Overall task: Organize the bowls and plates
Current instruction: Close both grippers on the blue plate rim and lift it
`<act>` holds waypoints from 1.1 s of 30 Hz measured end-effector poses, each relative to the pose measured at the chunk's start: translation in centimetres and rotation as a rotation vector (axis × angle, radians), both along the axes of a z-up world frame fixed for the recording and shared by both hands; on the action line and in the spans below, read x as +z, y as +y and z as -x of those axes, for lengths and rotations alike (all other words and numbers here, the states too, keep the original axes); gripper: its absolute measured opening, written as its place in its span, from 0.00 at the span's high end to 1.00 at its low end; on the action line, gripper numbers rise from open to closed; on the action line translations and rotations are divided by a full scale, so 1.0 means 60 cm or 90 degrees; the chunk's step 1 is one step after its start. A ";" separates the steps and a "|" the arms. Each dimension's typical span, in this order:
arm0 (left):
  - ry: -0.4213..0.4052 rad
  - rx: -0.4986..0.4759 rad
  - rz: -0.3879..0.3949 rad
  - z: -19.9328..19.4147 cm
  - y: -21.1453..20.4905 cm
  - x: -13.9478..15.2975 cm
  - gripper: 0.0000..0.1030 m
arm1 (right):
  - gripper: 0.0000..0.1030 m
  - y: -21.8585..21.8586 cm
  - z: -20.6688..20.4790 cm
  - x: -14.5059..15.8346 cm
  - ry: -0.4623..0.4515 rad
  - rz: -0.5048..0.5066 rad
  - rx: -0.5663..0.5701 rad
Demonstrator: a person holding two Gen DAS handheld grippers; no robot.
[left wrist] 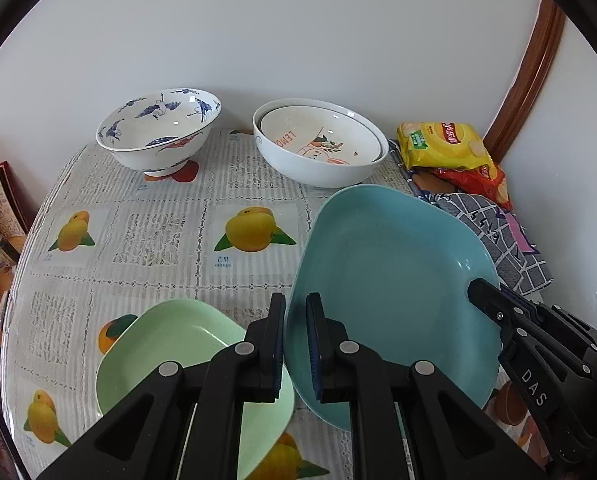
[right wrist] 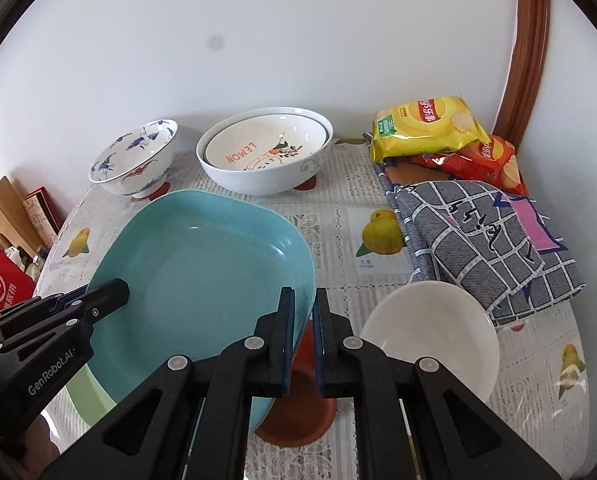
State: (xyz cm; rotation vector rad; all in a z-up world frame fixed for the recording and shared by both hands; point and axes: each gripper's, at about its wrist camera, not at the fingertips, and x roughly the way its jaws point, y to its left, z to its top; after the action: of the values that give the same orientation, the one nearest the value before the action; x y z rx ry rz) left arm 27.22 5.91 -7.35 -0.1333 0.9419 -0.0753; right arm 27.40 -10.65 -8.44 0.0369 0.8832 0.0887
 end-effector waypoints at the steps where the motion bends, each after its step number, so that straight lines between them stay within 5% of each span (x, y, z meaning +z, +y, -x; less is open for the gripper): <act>1: -0.002 0.000 0.000 0.009 -0.002 0.004 0.90 | 0.92 -0.002 0.010 0.004 -0.002 -0.001 -0.002; 14: -0.012 -0.009 -0.004 0.098 -0.007 0.030 0.90 | 0.92 -0.015 0.114 0.030 -0.008 -0.025 -0.021; 33: -0.026 -0.013 -0.005 0.125 0.010 0.043 0.90 | 0.92 0.002 0.151 0.038 -0.018 -0.032 -0.035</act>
State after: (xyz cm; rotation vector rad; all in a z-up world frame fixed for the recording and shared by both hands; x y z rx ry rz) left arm 19.74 6.52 -4.78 -0.1148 0.9022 -0.0926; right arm 18.32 -10.51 -6.18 0.1070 0.8518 0.0600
